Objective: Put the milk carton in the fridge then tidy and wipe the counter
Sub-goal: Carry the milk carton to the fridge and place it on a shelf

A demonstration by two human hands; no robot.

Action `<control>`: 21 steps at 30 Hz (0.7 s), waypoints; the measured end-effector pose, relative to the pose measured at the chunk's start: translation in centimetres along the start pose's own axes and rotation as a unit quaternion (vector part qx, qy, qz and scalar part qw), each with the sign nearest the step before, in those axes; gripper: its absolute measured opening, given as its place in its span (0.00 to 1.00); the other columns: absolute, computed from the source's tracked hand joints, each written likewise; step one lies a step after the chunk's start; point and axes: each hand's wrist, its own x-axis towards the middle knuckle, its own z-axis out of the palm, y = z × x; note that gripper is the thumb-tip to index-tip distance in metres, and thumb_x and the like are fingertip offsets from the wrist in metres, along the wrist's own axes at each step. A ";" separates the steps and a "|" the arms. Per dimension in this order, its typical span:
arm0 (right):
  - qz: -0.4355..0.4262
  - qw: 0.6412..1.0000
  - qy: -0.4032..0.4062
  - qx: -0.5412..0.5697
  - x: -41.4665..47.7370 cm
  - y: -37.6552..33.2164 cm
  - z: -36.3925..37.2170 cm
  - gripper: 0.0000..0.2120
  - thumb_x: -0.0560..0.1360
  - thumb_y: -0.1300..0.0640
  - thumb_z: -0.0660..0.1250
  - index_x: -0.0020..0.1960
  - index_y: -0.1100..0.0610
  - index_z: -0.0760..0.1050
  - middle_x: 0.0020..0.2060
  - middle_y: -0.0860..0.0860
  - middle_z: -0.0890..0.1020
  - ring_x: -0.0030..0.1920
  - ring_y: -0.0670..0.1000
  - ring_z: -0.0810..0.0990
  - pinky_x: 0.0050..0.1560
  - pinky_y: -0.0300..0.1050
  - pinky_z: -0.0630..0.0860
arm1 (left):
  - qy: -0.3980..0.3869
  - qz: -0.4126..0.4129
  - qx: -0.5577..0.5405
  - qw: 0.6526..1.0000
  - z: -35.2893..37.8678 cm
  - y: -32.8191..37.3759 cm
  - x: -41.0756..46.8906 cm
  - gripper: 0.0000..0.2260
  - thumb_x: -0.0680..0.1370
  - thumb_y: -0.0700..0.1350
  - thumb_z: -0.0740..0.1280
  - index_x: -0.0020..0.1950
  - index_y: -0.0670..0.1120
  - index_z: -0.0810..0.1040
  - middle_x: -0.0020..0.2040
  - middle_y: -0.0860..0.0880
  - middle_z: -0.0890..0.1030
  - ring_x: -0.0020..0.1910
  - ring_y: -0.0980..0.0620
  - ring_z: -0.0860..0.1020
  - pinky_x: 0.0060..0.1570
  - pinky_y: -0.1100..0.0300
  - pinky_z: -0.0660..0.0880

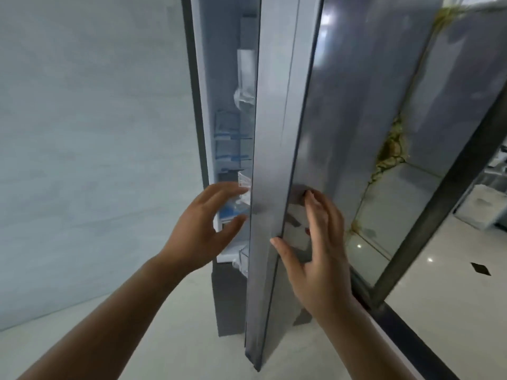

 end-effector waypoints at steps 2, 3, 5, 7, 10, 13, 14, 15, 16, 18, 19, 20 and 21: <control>-0.009 1.000 -0.010 -0.002 1.5 0.2 2.6 0.31 0.74 0.45 0.64 0.71 0.59 0.59 0.70 0.58 0.63 0.71 0.54 0.63 0.68 0.40 0.65 | -0.004 -0.037 -0.024 0.999 -0.4 -1.7 0.7 0.22 0.73 0.58 0.60 0.67 0.60 0.65 0.67 0.57 0.70 0.60 0.64 0.68 0.58 0.75 0.63; -0.010 1.000 -0.012 -0.002 2.3 0.4 3.9 0.31 0.74 0.45 0.63 0.71 0.58 0.60 0.70 0.58 0.63 0.70 0.54 0.64 0.68 0.40 0.65 | -0.005 -0.057 -0.041 0.998 -0.6 -2.7 1.2 0.23 0.73 0.59 0.59 0.68 0.61 0.64 0.67 0.59 0.69 0.62 0.63 0.68 0.61 0.70 0.66; -0.009 1.000 -0.016 -0.002 4.1 1.0 6.4 0.29 0.74 0.45 0.63 0.70 0.58 0.62 0.70 0.57 0.63 0.69 0.55 0.67 0.67 0.37 0.65 | 0.002 -0.067 -0.068 0.995 -1.1 -5.0 2.3 0.23 0.74 0.62 0.58 0.69 0.62 0.62 0.66 0.64 0.68 0.63 0.64 0.69 0.62 0.65 0.68; -0.011 1.000 -0.013 -0.011 6.2 1.6 8.9 0.29 0.74 0.46 0.64 0.70 0.57 0.63 0.69 0.58 0.62 0.69 0.56 0.67 0.67 0.31 0.61 | 0.008 -0.067 -0.079 0.995 -1.8 -7.1 3.6 0.24 0.73 0.64 0.56 0.69 0.64 0.59 0.64 0.68 0.67 0.62 0.67 0.68 0.61 0.68 0.67; -0.025 0.999 0.006 -0.028 9.0 2.3 12.8 0.28 0.73 0.50 0.67 0.70 0.57 0.64 0.70 0.58 0.62 0.69 0.58 0.65 0.69 0.36 0.61 | 0.009 -0.079 -0.088 0.993 -2.4 -10.1 5.9 0.28 0.71 0.65 0.59 0.69 0.65 0.56 0.67 0.64 0.68 0.63 0.63 0.69 0.60 0.66 0.69; -0.029 0.998 0.022 -0.045 11.2 2.7 16.4 0.28 0.73 0.51 0.68 0.70 0.56 0.64 0.70 0.56 0.61 0.70 0.60 0.63 0.67 0.52 0.69 | 0.005 -0.075 -0.070 0.995 -2.3 -12.7 8.5 0.31 0.69 0.62 0.62 0.70 0.65 0.53 0.68 0.60 0.68 0.59 0.64 0.69 0.59 0.66 0.70; -0.033 0.998 0.026 -0.055 11.9 2.9 17.4 0.28 0.73 0.50 0.67 0.70 0.55 0.64 0.71 0.56 0.61 0.71 0.61 0.62 0.68 0.52 0.67 | 0.005 -0.075 -0.067 0.995 -2.3 -13.6 9.3 0.31 0.69 0.61 0.62 0.70 0.64 0.53 0.68 0.60 0.68 0.58 0.64 0.69 0.59 0.66 0.70; -0.035 0.997 0.027 -0.067 12.5 3.1 18.2 0.28 0.73 0.49 0.67 0.70 0.54 0.63 0.71 0.56 0.60 0.71 0.61 0.62 0.70 0.48 0.64 | 0.007 -0.076 -0.067 0.995 -2.3 -14.5 10.1 0.32 0.69 0.61 0.62 0.71 0.63 0.55 0.68 0.60 0.68 0.58 0.64 0.69 0.59 0.66 0.71; -0.037 0.996 0.025 -0.078 13.1 3.5 19.0 0.28 0.73 0.49 0.67 0.70 0.54 0.64 0.71 0.56 0.60 0.71 0.61 0.62 0.71 0.43 0.59 | 0.009 -0.080 -0.069 0.994 -2.2 -15.3 10.8 0.31 0.69 0.60 0.61 0.71 0.62 0.56 0.69 0.59 0.68 0.58 0.64 0.69 0.58 0.67 0.71; -0.036 0.994 0.015 -0.098 14.1 4.2 20.4 0.28 0.73 0.48 0.67 0.70 0.54 0.65 0.72 0.56 0.59 0.72 0.60 0.60 0.72 0.42 0.57 | 0.017 -0.087 -0.073 0.993 -2.0 -16.7 12.1 0.29 0.70 0.59 0.61 0.71 0.63 0.57 0.69 0.59 0.68 0.57 0.64 0.70 0.55 0.72 0.69; -0.035 0.993 0.009 -0.112 14.6 4.7 21.0 0.28 0.73 0.47 0.66 0.70 0.54 0.65 0.72 0.56 0.59 0.72 0.60 0.60 0.71 0.45 0.58 | 0.021 -0.090 -0.071 0.993 -1.8 -17.3 12.7 0.28 0.71 0.58 0.60 0.70 0.63 0.56 0.69 0.58 0.68 0.57 0.64 0.70 0.53 0.75 0.68; -0.033 0.992 0.003 -0.125 15.1 5.2 21.6 0.28 0.73 0.47 0.66 0.70 0.54 0.66 0.72 0.55 0.58 0.72 0.60 0.60 0.70 0.47 0.60 | 0.024 -0.093 -0.067 0.993 -1.6 -17.9 13.3 0.27 0.72 0.56 0.60 0.70 0.63 0.56 0.69 0.57 0.68 0.56 0.64 0.70 0.52 0.78 0.67; -0.030 0.990 -0.002 -0.135 15.5 5.7 22.2 0.28 0.73 0.47 0.66 0.70 0.54 0.66 0.72 0.55 0.58 0.73 0.59 0.59 0.69 0.48 0.60 | 0.027 -0.096 -0.063 0.993 -1.4 -18.5 13.9 0.26 0.73 0.55 0.61 0.70 0.62 0.57 0.69 0.57 0.68 0.55 0.64 0.70 0.50 0.80 0.66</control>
